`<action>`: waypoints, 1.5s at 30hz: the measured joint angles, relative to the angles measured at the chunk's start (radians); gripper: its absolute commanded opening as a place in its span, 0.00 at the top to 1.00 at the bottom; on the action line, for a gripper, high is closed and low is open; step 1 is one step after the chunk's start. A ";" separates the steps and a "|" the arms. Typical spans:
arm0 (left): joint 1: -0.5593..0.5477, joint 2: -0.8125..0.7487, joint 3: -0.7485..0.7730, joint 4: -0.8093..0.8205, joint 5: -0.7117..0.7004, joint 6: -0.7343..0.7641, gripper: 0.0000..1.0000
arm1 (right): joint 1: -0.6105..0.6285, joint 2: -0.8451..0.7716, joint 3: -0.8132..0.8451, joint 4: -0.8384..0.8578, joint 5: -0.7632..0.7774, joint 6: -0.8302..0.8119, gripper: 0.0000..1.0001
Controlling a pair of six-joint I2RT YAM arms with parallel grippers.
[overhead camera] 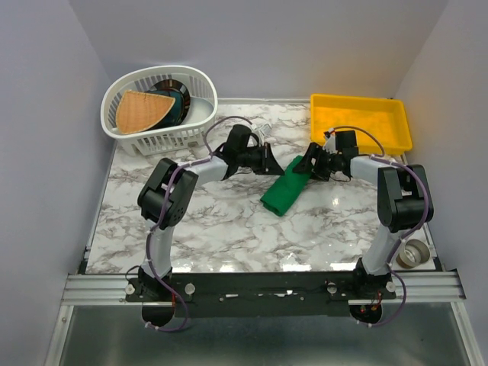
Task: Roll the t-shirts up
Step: Pick up the T-shirt from the center of the board.
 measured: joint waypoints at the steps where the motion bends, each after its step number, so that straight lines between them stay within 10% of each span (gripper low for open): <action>1: 0.001 0.017 0.023 -0.005 0.000 0.018 0.85 | 0.000 0.000 0.000 0.000 0.000 -0.001 0.20; 15: 0.003 0.158 0.086 -0.061 -0.007 0.112 0.90 | 0.002 -0.006 -0.005 0.014 -0.015 0.011 0.00; 34: 0.006 0.228 0.099 0.001 0.001 0.045 0.91 | 0.024 -0.031 -0.221 0.305 -0.221 0.383 0.00; 45: 0.008 0.229 0.067 0.053 0.000 -0.026 0.93 | 0.071 0.000 -0.212 0.298 -0.210 0.485 0.21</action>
